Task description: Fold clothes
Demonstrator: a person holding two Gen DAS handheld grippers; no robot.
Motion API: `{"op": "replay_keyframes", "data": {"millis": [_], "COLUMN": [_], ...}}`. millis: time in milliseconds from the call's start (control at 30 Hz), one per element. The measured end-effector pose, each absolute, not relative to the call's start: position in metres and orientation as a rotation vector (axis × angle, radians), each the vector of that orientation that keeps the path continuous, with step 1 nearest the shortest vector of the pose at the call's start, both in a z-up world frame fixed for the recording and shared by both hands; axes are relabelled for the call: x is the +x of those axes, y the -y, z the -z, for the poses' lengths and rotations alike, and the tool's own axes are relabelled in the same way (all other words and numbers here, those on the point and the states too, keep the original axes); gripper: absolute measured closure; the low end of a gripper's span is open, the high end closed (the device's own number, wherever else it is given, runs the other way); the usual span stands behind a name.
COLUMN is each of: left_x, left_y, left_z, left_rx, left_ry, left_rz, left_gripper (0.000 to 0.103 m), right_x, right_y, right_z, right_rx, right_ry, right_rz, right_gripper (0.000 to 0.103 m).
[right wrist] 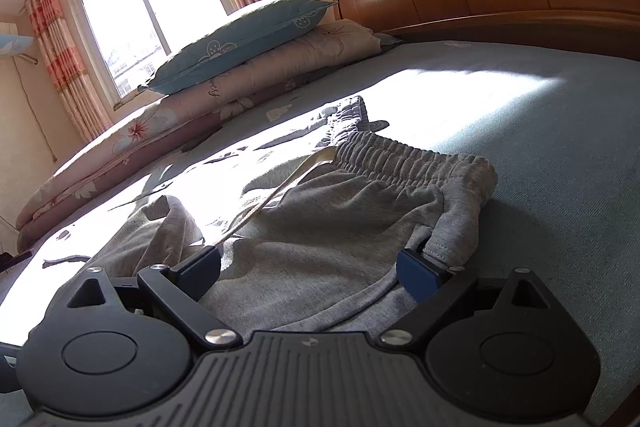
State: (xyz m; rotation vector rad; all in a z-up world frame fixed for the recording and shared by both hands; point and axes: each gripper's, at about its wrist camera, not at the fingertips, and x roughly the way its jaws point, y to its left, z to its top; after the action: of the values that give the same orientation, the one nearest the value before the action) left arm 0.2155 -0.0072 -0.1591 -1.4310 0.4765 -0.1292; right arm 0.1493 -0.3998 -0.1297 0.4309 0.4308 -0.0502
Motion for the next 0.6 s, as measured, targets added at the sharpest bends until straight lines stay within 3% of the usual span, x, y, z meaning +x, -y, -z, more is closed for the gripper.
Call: {"op": "replay_keyframes", "data": {"millis": [67,233,267,333,433,600], "left_x": [0.215,0.229,0.232,0.238,0.242,0.231], "left_y": [0.006,0.006,0.006,0.007,0.001,-0.008], "left_z": [0.154,0.167,0.169,0.165,0.158,0.129], "left_rx": [-1.363,-1.336,-1.33,-1.233,-1.163,-0.974], "left_ry": [-0.424,-0.526,-0.536,-0.581,-0.605,-0.575], "left_rz": [0.148,0.103,0.107,0.112,0.094,0.094], "left_gripper": [0.025,0.031,0.034,0.072,0.089,0.093], "right_x": [0.149,0.152,0.152,0.152,0.154,0.156], "right_y": [0.397,0.396,0.396,0.395,0.393,0.391], "right_z": [0.129,0.13,0.13,0.13,0.132,0.132], "right_rx": [0.423,0.419,0.419,0.415,0.406,0.4], "right_ry": [-0.431,-0.445,-0.443,-0.449,-0.462,-0.466], "right_rz": [0.043,0.033,0.03,0.025,0.014,-0.005], "right_gripper": [0.006,0.006,0.006,0.005,0.005,0.005]}}
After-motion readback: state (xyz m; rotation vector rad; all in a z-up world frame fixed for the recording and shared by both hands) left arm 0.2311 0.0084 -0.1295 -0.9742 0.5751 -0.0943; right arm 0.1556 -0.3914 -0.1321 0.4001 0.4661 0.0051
